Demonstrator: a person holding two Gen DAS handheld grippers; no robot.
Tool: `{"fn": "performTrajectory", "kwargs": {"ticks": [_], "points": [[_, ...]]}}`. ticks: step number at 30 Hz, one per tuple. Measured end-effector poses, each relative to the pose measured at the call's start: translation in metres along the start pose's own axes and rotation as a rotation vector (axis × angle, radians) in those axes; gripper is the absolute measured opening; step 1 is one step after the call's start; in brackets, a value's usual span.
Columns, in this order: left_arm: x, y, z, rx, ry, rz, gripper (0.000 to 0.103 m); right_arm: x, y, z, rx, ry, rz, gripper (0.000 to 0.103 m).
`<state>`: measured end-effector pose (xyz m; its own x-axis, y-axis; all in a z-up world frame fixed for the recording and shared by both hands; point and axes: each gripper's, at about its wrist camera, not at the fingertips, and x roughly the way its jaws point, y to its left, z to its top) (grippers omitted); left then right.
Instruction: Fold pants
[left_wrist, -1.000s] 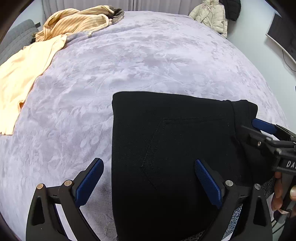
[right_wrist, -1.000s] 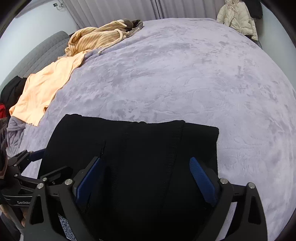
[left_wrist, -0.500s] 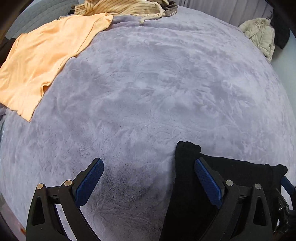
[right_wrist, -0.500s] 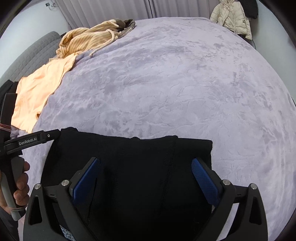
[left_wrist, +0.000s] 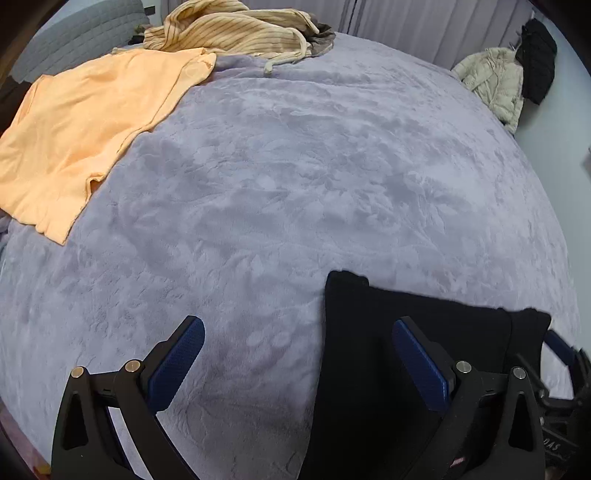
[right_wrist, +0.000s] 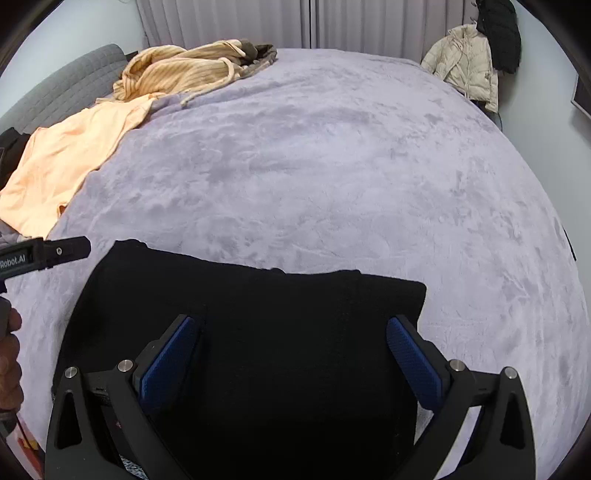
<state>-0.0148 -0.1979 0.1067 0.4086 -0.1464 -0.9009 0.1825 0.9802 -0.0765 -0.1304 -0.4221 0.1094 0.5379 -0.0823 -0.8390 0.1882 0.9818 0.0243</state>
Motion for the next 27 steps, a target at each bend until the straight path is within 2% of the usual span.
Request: {"fn": "performTrajectory", "kwargs": {"ticks": [2,4,8,13,15,17,22,27], "points": [[0.009,-0.007,-0.018,0.032,0.041,-0.004,0.103,0.005,0.007,-0.004,-0.021,0.035,-0.005,0.103],[0.012,-0.011,-0.040,0.056,0.031,0.002,0.103,0.014,0.012,-0.017,-0.036,0.089,-0.039,0.103],[-0.006,-0.011,-0.073,0.088,-0.030,-0.004,0.103,-0.010,0.020,-0.051,-0.067,0.033,-0.089,0.103],[-0.027,-0.013,-0.108,0.135,-0.057,-0.020,0.103,-0.046,0.023,-0.097,-0.061,-0.031,-0.113,0.103],[-0.031,-0.015,-0.117,0.158,-0.065,-0.015,0.103,-0.051,0.023,-0.111,-0.050,-0.031,-0.123,0.103],[-0.035,-0.017,-0.126,0.171,-0.077,-0.009,0.103,-0.050,0.019,-0.120,-0.006,-0.009,-0.096,0.103],[-0.051,-0.020,-0.142,0.188,-0.083,-0.012,0.103,-0.064,0.019,-0.132,0.034,-0.002,-0.112,0.103],[-0.066,-0.027,-0.148,0.191,-0.110,-0.006,0.103,-0.094,0.019,-0.129,0.085,-0.081,-0.129,0.103]]}}
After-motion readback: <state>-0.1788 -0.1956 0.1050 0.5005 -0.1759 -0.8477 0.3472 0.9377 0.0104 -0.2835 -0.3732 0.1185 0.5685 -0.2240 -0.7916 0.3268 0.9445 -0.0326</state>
